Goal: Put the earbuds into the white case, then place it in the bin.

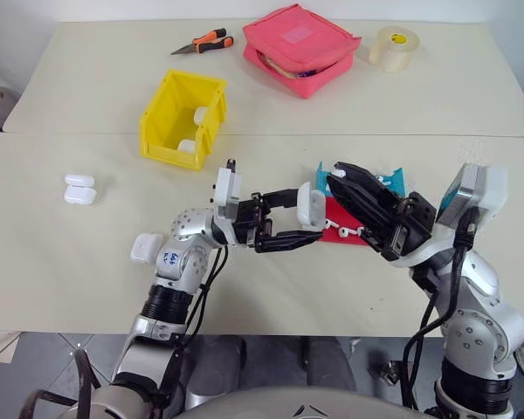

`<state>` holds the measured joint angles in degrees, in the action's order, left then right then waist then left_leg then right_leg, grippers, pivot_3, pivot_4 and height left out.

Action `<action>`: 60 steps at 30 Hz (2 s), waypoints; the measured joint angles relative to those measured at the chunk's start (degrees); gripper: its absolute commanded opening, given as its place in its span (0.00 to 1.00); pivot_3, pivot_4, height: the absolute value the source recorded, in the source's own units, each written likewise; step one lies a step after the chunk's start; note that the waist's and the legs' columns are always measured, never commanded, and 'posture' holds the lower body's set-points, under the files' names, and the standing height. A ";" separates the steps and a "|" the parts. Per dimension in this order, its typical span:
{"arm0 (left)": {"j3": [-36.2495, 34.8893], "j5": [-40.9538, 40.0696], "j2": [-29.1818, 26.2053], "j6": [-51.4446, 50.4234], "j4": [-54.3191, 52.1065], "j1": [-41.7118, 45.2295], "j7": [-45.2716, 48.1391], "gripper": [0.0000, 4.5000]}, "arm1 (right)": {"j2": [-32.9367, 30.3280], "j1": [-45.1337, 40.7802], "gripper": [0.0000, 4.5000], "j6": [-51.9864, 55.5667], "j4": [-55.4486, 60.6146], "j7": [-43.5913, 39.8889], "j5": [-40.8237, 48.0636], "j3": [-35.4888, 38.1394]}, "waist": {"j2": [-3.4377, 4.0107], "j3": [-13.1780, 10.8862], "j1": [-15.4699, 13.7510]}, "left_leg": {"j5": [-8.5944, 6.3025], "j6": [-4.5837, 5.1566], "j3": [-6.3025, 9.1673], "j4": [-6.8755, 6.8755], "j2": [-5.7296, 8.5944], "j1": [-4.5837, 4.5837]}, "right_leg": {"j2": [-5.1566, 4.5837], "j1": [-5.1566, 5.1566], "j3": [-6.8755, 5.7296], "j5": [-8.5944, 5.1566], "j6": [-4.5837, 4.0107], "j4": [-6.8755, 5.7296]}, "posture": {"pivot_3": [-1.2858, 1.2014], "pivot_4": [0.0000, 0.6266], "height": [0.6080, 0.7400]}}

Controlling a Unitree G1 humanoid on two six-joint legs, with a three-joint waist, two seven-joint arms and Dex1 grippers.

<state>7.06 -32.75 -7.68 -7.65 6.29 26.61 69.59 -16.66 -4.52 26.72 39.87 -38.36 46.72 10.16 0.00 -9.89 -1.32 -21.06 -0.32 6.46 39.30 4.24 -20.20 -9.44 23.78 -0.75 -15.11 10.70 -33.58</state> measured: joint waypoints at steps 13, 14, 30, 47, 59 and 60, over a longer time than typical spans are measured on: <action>-0.53 -0.02 -0.09 -1.07 -1.00 0.01 -0.30 0.64 | -0.50 1.65 0.11 -4.25 -2.44 0.20 -1.12 -4.20 | 0.00 0.00 0.02 | 0.00 0.00 -0.01 0.00 -0.01 0.00 | 0.00 0.00 0.00 0.00 0.00 0.00 | 0.52 0.24 1.00; -0.55 -0.02 -0.09 -1.10 -1.04 0.01 -0.36 0.64 | -0.51 1.76 0.11 -4.50 -2.69 0.12 -1.41 -4.35 | 0.00 0.00 0.02 | 0.00 0.00 -0.01 0.00 -0.01 0.00 | 0.00 0.00 0.00 0.00 0.00 -0.01 | 0.52 0.24 1.00; -0.55 -0.02 -0.48 -2.08 -1.21 0.00 0.04 0.64 | -0.75 1.36 0.11 -9.91 -7.90 -1.94 -5.10 -8.24 | 0.01 0.00 0.05 | 0.00 0.00 -0.02 0.00 -0.01 0.00 | 0.00 0.01 0.00 0.00 0.00 0.00 | 0.52 0.24 1.00; -1.07 0.69 0.79 -0.89 -0.64 0.04 0.10 0.64 | -7.73 -0.37 0.86 -6.55 -9.00 -2.60 -1.07 -5.29 | 0.01 0.00 -0.02 | 0.00 0.00 -0.02 -0.02 -0.01 -0.01 | 0.00 0.00 0.00 0.00 -0.01 0.03 | 0.52 0.24 1.00; -3.20 1.25 -0.78 3.61 1.49 -0.25 0.47 0.64 | -23.60 14.58 0.99 -6.25 -10.45 -11.47 0.49 15.74 | 0.00 -0.01 -0.26 | -0.01 0.04 -0.49 -0.05 -0.02 -0.02 | 0.01 -0.06 -0.05 0.00 0.00 0.11 | 0.52 0.24 1.00; -3.34 1.35 -0.87 4.10 1.48 -0.27 0.41 0.64 | -24.93 17.08 0.99 -7.53 -12.08 -13.91 -1.24 17.22 | 0.00 -0.01 -0.25 | -0.02 0.05 -0.52 -0.05 -0.02 0.00 | 0.01 -0.07 -0.04 0.00 0.00 0.11 | 0.52 0.24 1.00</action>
<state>3.72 -31.40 -8.55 -3.55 7.77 26.34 70.00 -41.60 12.57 19.18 27.79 -52.27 45.48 27.38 0.00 -9.89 -1.57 -21.08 -0.27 5.94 39.25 4.22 -20.21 -9.43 23.71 -0.78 -15.11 10.70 -33.47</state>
